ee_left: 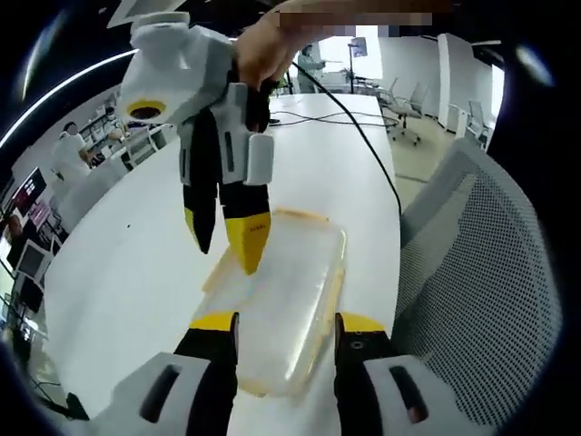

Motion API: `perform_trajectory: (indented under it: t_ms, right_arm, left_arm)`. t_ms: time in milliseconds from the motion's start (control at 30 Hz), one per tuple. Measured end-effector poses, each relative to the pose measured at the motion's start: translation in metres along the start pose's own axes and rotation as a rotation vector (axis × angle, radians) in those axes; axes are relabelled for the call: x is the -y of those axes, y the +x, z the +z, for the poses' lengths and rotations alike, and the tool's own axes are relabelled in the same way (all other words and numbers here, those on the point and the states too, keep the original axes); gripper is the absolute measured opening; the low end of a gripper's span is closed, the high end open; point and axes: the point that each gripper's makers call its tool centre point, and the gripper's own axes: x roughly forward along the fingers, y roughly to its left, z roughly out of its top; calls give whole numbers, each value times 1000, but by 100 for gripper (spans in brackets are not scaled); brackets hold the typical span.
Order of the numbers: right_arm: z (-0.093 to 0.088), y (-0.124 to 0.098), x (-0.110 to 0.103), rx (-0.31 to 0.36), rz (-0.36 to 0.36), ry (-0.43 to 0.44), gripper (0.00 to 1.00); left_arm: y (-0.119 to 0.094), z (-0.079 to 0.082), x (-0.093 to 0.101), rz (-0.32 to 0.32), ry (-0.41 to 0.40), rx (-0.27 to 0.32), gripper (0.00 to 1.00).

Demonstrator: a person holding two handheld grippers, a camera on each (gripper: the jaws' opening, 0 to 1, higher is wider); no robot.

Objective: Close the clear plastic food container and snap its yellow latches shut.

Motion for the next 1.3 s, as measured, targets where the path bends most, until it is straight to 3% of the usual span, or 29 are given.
perform_trajectory:
  t_ms: [333,633,1067,1300]
  right_arm:
    - [-13,-15,-6,64,-79,-14,45]
    - [-28,-26,-13,101,-138,-10,48]
    - [-59,-28,-32,155,-236,33,53]
    - [-63,-29,-36,215,-277,95,54]
  left_arm:
    - [-14,-6,-15,47,-106,16,48]
    - [-20,-17,-23,72,-150,17,53]
    - [-17,-31,-18,93,-187,11,55]
    - [-13,-38,-15,103,-201,7,55]
